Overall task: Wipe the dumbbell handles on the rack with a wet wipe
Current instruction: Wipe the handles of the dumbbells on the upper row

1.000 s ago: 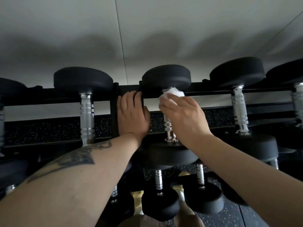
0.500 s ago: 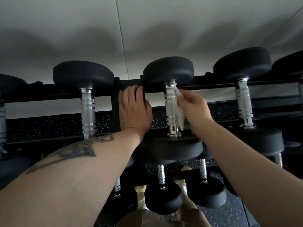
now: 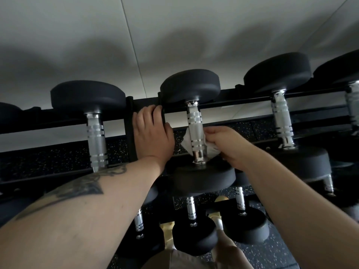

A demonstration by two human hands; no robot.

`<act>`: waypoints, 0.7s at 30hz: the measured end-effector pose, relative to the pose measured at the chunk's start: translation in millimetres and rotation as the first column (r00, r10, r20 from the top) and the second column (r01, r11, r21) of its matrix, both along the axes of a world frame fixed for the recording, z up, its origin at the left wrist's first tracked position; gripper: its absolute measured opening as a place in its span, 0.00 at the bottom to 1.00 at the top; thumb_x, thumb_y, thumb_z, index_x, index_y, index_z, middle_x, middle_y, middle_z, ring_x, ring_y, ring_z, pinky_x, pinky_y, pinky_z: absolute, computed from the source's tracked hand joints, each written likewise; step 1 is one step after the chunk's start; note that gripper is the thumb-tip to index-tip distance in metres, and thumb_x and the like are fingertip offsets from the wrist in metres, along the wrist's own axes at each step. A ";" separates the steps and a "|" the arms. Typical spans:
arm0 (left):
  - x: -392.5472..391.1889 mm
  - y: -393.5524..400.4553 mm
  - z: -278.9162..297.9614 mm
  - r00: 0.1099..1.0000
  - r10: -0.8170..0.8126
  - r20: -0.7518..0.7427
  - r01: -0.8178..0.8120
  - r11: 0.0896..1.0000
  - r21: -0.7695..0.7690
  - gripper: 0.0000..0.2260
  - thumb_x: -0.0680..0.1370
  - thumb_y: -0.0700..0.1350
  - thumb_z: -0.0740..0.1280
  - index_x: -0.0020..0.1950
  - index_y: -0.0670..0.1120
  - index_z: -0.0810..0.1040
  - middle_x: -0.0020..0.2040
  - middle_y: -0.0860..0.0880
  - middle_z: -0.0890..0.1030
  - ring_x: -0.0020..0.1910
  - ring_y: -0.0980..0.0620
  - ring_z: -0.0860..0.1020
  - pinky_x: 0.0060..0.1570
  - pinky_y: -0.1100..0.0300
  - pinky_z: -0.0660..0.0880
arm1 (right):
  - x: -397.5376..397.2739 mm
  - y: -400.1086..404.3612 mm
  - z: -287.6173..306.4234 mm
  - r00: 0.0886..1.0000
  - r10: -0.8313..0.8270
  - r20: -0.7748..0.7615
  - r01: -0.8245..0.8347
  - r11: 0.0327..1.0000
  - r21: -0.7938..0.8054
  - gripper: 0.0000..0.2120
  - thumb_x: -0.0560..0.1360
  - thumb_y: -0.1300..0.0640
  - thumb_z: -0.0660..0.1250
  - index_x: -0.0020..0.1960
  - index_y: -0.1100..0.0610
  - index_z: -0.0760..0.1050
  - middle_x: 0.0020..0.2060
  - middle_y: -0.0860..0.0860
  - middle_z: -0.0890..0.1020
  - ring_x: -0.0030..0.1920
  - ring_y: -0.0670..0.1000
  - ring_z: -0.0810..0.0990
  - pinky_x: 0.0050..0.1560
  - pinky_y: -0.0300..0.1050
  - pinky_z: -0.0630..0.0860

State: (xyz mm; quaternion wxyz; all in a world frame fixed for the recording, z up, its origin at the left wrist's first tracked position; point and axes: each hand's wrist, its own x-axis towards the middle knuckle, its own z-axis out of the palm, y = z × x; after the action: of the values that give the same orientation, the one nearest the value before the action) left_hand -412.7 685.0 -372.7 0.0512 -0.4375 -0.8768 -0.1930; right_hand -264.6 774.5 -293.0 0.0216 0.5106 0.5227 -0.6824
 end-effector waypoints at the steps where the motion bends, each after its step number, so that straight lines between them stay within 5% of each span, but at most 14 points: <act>1: 0.0 0.2 0.0 1.000 0.001 0.001 -0.001 1.000 -0.001 0.20 0.76 0.46 0.57 0.68 0.44 0.68 0.65 0.44 0.71 0.67 0.43 0.66 0.73 0.46 0.56 | 4.4 -5.9 2.0 0.994 0.075 0.076 -0.084 0.990 0.110 0.10 0.79 0.63 0.59 0.53 0.59 0.79 0.43 0.56 0.83 0.39 0.49 0.80 0.39 0.39 0.79; 5: -0.1 0.8 0.0 1.000 0.003 -0.002 -0.003 1.000 0.013 0.20 0.76 0.46 0.58 0.67 0.43 0.69 0.64 0.43 0.72 0.66 0.42 0.67 0.72 0.45 0.57 | 26.4 -10.0 17.2 0.885 0.319 0.340 -0.435 0.826 0.358 0.09 0.76 0.54 0.66 0.51 0.54 0.82 0.39 0.48 0.83 0.34 0.52 0.78 0.42 0.45 0.78; 8: -0.1 -0.3 -0.7 1.000 -0.015 0.004 0.014 0.998 0.058 0.20 0.76 0.45 0.59 0.67 0.42 0.70 0.63 0.42 0.72 0.65 0.42 0.67 0.72 0.45 0.57 | 15.4 -4.9 34.5 0.960 0.133 0.246 -0.254 0.782 0.569 0.08 0.71 0.51 0.73 0.49 0.49 0.83 0.40 0.42 0.84 0.37 0.41 0.80 0.39 0.35 0.76; 11: -1.4 -1.3 -0.8 0.999 -0.035 -0.012 0.036 0.997 0.067 0.20 0.76 0.45 0.60 0.66 0.41 0.70 0.63 0.42 0.73 0.65 0.41 0.68 0.71 0.44 0.59 | -15.3 -9.4 35.6 0.996 0.020 0.087 -0.082 0.610 0.788 0.07 0.70 0.52 0.74 0.48 0.47 0.84 0.42 0.41 0.83 0.41 0.42 0.80 0.41 0.37 0.77; 14: -1.8 -1.1 -1.0 0.999 -0.039 0.003 0.039 0.997 0.068 0.19 0.76 0.45 0.60 0.66 0.41 0.70 0.63 0.41 0.73 0.65 0.41 0.68 0.70 0.44 0.60 | -25.5 -21.1 17.9 0.975 0.064 0.213 -0.217 0.472 0.854 0.06 0.71 0.51 0.72 0.48 0.45 0.83 0.47 0.44 0.80 0.44 0.46 0.78 0.39 0.42 0.76; 18: -1.0 0.7 -1.6 1.000 -0.017 0.020 0.016 0.999 0.038 0.20 0.75 0.46 0.59 0.66 0.42 0.70 0.63 0.42 0.73 0.66 0.42 0.67 0.71 0.44 0.59 | 2.1 -29.8 18.7 0.888 0.269 0.373 -0.457 0.605 0.652 0.05 0.71 0.51 0.73 0.46 0.44 0.82 0.43 0.42 0.80 0.42 0.44 0.79 0.46 0.46 0.79; 21: -1.8 1.0 -1.4 1.000 -0.026 0.013 0.025 0.999 0.031 0.20 0.75 0.45 0.58 0.66 0.42 0.70 0.63 0.42 0.73 0.65 0.42 0.68 0.69 0.44 0.61 | 10.5 -25.2 26.6 0.887 0.287 0.363 -0.456 0.679 0.576 0.05 0.70 0.53 0.74 0.43 0.43 0.81 0.36 0.38 0.79 0.39 0.39 0.78 0.45 0.41 0.79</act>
State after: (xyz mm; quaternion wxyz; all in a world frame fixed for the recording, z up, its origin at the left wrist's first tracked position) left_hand -414.4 686.0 -374.1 0.0493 -0.4464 -0.8684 -0.2100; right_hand -254.1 749.3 -266.5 0.0471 0.4475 0.8115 -0.3728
